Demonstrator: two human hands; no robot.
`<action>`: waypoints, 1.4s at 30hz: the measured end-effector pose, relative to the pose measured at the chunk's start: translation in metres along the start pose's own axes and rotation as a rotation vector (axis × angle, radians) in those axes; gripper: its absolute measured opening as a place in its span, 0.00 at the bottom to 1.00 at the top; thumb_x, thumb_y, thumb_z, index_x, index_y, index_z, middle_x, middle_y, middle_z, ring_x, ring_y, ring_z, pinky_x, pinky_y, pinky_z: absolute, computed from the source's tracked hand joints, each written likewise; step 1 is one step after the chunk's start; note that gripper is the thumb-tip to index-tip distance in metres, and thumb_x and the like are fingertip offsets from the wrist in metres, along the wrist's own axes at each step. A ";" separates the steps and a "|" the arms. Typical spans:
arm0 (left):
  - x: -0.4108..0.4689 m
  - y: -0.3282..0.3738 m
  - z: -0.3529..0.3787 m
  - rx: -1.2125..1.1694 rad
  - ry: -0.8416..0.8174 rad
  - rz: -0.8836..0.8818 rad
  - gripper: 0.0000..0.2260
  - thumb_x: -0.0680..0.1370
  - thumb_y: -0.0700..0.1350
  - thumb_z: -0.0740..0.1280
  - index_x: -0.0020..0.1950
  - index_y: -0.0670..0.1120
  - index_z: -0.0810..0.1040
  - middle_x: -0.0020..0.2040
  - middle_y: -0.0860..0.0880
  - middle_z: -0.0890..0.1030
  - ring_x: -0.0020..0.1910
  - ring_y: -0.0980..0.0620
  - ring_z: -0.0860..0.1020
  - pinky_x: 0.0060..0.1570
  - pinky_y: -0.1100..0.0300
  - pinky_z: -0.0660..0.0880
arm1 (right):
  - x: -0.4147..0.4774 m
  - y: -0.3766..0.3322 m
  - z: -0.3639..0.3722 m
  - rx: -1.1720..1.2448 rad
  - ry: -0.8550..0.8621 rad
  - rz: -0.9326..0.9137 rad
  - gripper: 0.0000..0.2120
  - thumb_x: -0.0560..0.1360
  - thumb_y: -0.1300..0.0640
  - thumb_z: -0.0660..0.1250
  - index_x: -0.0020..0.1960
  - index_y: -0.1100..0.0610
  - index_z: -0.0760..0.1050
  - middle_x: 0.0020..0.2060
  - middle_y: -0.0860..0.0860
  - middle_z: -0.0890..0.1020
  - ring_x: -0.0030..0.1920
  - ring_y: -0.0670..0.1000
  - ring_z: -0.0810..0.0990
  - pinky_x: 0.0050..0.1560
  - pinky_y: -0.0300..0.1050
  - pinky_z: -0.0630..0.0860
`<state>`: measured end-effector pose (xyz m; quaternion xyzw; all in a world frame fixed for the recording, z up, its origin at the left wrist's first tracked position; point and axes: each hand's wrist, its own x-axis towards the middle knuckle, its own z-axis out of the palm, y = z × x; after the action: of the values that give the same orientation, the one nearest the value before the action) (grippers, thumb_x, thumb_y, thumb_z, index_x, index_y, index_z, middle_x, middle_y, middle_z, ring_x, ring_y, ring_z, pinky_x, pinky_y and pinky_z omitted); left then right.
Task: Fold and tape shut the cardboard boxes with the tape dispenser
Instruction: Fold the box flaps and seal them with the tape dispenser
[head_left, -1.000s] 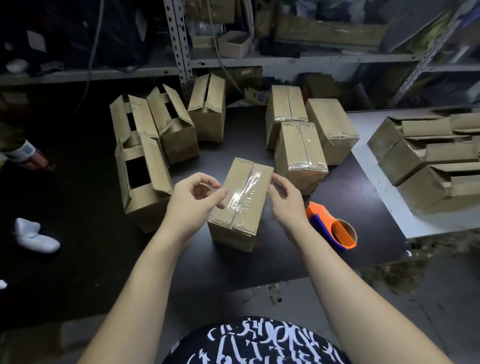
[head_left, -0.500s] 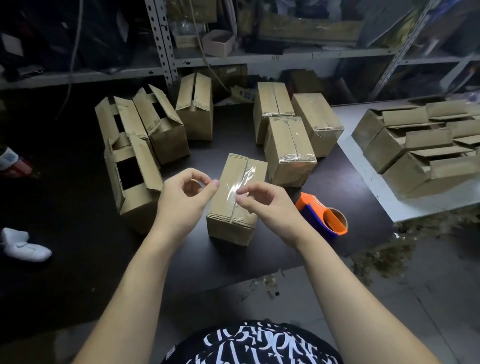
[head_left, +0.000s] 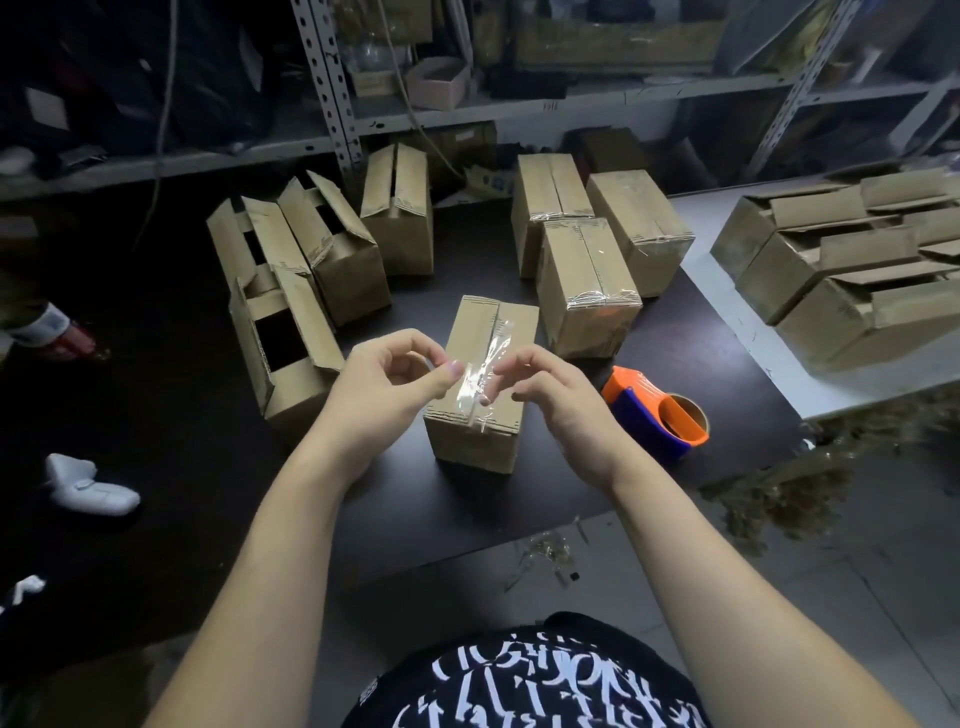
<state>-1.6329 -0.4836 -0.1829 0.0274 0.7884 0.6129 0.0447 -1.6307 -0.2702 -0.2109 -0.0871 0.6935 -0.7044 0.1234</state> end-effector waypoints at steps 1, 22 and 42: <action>0.000 0.002 -0.001 0.016 0.007 0.005 0.07 0.77 0.47 0.75 0.44 0.46 0.82 0.34 0.49 0.81 0.31 0.58 0.73 0.36 0.61 0.68 | -0.001 -0.002 -0.002 -0.028 0.012 -0.005 0.12 0.78 0.73 0.57 0.55 0.66 0.77 0.45 0.59 0.85 0.50 0.46 0.82 0.53 0.32 0.73; 0.001 -0.026 -0.001 0.196 0.182 -0.117 0.05 0.82 0.44 0.70 0.48 0.46 0.83 0.36 0.48 0.83 0.28 0.53 0.74 0.36 0.55 0.74 | -0.008 0.017 -0.027 -0.118 0.291 0.372 0.06 0.80 0.53 0.72 0.53 0.52 0.85 0.49 0.47 0.87 0.48 0.47 0.80 0.41 0.39 0.73; -0.004 -0.012 0.000 0.255 0.212 -0.035 0.05 0.82 0.46 0.70 0.47 0.49 0.82 0.37 0.50 0.83 0.29 0.55 0.76 0.34 0.59 0.75 | -0.012 0.019 -0.005 0.084 0.255 0.389 0.10 0.73 0.53 0.79 0.50 0.58 0.87 0.45 0.54 0.88 0.45 0.47 0.83 0.48 0.42 0.78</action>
<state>-1.6287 -0.4867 -0.1942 -0.0455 0.8604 0.5067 -0.0317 -1.6200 -0.2619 -0.2296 0.1430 0.6774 -0.7010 0.1715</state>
